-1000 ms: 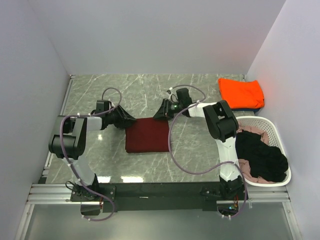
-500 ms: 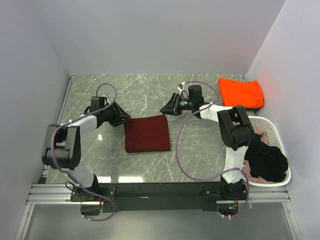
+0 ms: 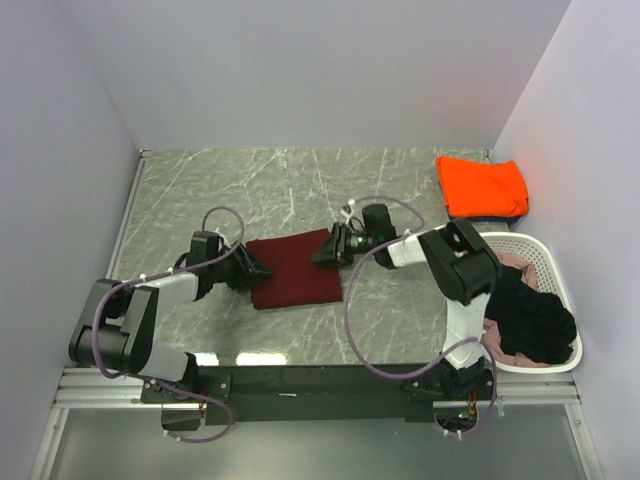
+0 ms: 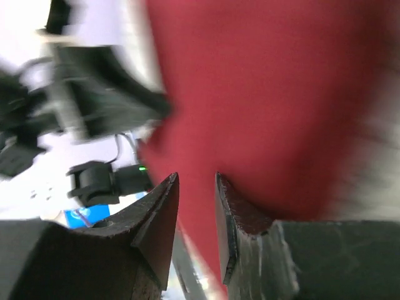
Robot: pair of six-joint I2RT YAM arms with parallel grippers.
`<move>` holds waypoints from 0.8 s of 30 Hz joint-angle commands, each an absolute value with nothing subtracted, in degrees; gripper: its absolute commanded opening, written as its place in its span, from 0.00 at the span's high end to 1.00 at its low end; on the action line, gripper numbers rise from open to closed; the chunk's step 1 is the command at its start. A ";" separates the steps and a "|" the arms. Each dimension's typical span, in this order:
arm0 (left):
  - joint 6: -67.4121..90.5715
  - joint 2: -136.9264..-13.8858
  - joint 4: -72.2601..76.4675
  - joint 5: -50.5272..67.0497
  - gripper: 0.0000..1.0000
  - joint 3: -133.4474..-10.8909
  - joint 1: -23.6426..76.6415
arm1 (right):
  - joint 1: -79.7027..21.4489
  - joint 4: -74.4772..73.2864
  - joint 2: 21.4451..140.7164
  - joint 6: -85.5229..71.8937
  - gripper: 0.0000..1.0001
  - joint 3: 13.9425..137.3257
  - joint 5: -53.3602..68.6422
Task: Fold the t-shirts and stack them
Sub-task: Fold the tshirt
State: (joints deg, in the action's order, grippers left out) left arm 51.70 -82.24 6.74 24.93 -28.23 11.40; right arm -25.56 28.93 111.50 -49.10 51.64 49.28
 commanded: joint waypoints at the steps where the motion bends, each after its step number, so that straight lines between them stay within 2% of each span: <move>1: 55.02 -82.53 14.41 23.29 0.48 -22.16 9.15 | -23.82 37.33 116.71 -51.58 0.63 49.22 49.48; 4: 54.15 -81.66 13.54 21.97 0.48 -19.52 6.52 | -22.94 43.48 119.26 -55.01 0.63 46.50 51.50; 7: 53.00 -79.12 11.87 21.71 0.48 -19.33 5.19 | -22.41 39.67 117.08 -52.84 0.63 45.97 51.24; 10: 52.30 -74.63 8.01 21.45 0.47 -20.83 5.19 | -22.59 33.94 112.25 -49.93 0.63 46.50 50.36; 18: 47.19 -63.30 -8.69 19.43 0.46 -28.56 10.09 | -28.29 33.49 98.53 -53.08 0.63 43.07 50.19; 21: 49.29 -59.52 -9.58 18.81 0.50 -27.96 13.52 | -32.51 35.23 96.86 -54.31 0.63 41.84 48.78; 24: 52.03 -58.10 -6.77 20.21 0.56 -23.64 14.06 | -34.37 39.73 100.72 -55.90 0.64 40.25 49.04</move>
